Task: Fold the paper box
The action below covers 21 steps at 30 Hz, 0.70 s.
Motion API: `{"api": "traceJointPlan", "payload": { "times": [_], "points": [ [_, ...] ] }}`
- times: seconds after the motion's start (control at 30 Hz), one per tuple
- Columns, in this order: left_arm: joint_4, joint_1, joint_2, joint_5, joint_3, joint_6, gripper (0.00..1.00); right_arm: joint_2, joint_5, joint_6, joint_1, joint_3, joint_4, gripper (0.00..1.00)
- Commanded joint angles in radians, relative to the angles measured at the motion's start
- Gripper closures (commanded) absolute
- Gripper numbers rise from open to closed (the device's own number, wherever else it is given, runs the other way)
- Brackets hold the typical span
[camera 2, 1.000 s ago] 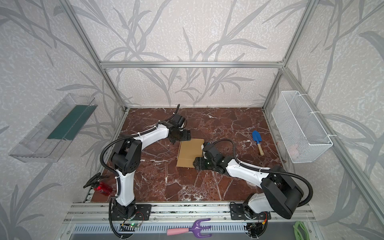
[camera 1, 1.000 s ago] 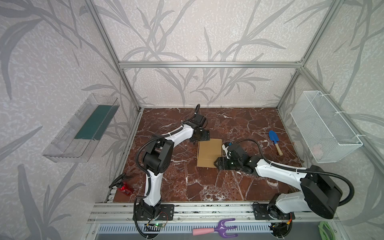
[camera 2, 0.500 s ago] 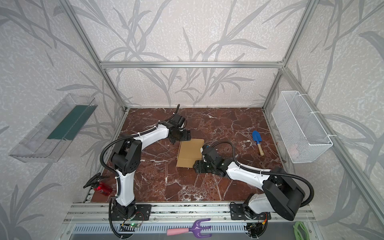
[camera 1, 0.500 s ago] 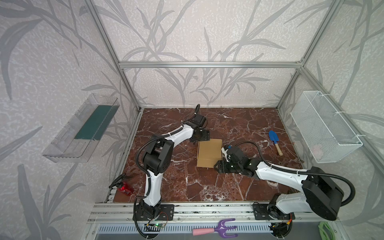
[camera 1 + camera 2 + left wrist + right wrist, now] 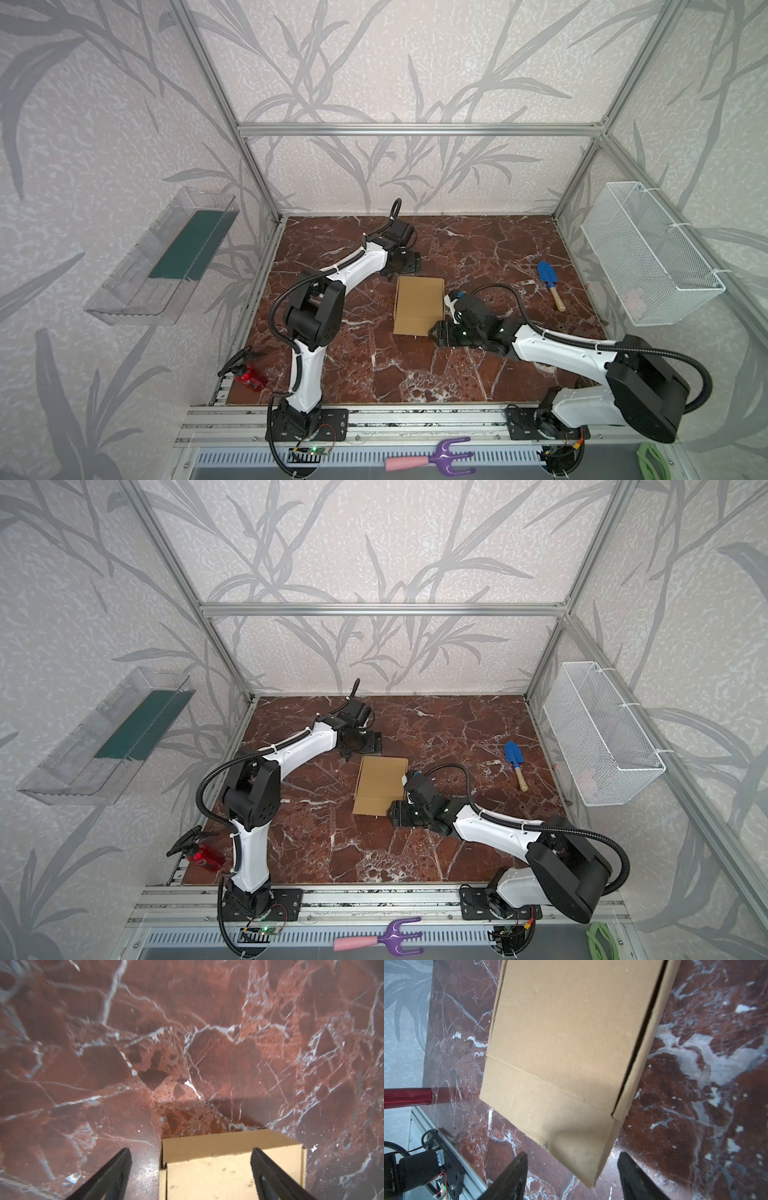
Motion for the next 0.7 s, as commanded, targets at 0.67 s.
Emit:
{"api": "traceJointPlan", "payload": {
  "times": [0.67],
  "points": [
    [-0.328, 0.009, 0.27, -0.063, 0.353, 0.081, 0.1, -0.02, 0.014, 0.012, 0.009, -0.039, 0.035, 0.39]
  ]
}}
